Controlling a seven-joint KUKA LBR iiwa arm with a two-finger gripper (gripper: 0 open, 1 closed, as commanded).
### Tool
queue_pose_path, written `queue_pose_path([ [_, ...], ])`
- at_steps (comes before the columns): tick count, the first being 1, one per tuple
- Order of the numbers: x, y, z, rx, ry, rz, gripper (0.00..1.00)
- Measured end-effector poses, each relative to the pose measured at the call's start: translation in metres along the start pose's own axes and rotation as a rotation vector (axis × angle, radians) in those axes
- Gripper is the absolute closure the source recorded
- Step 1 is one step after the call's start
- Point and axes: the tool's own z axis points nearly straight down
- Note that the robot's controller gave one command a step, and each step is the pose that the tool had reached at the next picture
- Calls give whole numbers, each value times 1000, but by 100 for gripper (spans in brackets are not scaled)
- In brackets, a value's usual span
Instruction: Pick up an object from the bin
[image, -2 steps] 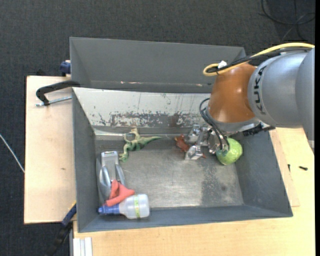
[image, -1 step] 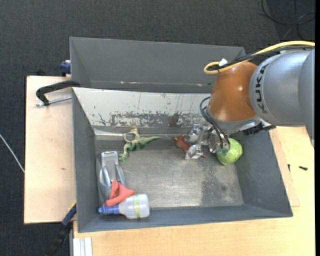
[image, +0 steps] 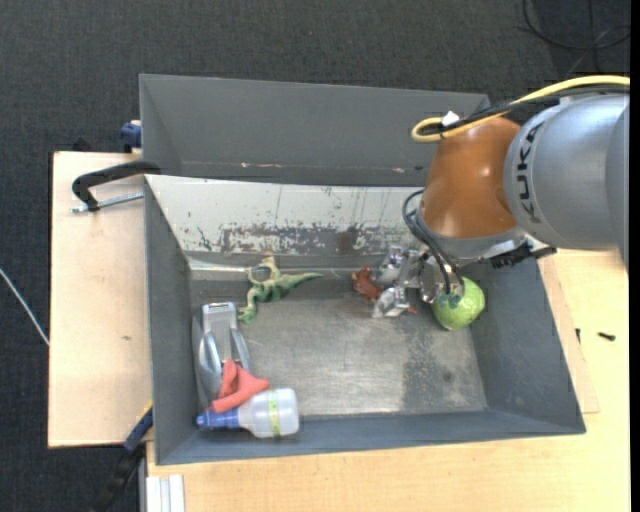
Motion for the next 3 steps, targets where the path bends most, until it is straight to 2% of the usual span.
queue_pose_path([
  [2, -2, 0, -38, -1, -8, 0, 100],
  [3, -3, 1, -44, -1, -12, 0, 100],
])
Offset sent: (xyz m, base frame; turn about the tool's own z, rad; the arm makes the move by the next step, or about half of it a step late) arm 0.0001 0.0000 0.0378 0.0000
